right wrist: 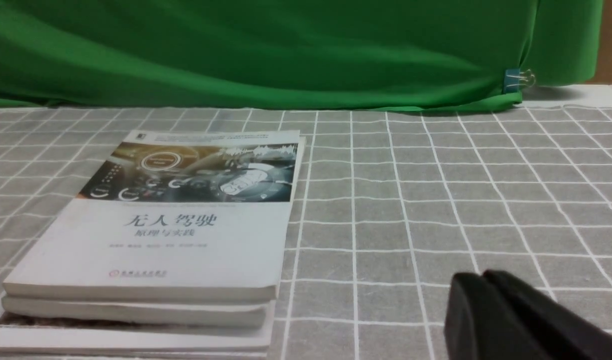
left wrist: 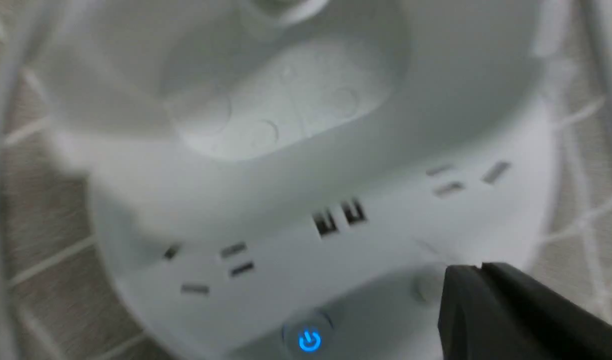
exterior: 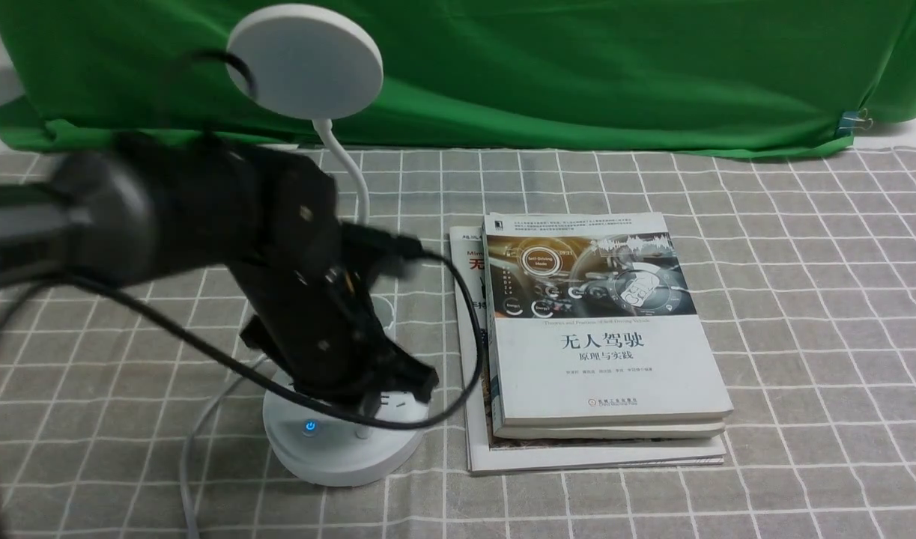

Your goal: Turn off the desk lamp on the grey coffee tablecloth by hand.

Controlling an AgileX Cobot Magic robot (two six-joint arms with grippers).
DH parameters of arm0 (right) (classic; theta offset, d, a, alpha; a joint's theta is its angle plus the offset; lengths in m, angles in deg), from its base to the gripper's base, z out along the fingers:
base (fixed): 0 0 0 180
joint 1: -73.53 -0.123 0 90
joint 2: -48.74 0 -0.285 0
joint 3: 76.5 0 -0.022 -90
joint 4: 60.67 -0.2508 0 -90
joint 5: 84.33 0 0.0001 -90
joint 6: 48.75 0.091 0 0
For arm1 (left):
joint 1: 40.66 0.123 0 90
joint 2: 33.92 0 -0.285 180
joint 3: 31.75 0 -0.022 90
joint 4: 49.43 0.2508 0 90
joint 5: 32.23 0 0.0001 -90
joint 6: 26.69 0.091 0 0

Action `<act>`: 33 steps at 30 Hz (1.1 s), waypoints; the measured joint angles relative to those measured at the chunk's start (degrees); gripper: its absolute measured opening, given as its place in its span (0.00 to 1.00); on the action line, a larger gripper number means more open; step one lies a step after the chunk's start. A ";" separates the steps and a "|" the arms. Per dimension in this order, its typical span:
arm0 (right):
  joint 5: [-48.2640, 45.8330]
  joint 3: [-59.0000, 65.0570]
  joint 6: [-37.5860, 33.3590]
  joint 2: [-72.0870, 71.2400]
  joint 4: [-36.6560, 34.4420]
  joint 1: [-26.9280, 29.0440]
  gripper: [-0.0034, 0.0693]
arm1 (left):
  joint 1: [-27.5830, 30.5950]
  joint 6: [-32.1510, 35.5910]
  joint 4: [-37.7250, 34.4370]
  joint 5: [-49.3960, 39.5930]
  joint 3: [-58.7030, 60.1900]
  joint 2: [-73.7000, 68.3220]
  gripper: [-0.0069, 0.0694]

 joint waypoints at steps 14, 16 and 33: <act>0.00 0.00 0.00 0.00 0.00 0.00 0.10 | 0.00 -1.74 -4.14 12.07 25.85 32.60 0.10; 0.00 0.00 0.00 0.00 0.00 0.00 0.10 | 0.00 -1.76 -4.14 18.67 31.70 39.07 0.10; 0.00 0.00 0.00 0.00 0.00 0.00 0.10 | 0.00 -1.51 9.95 40.29 53.77 64.83 0.11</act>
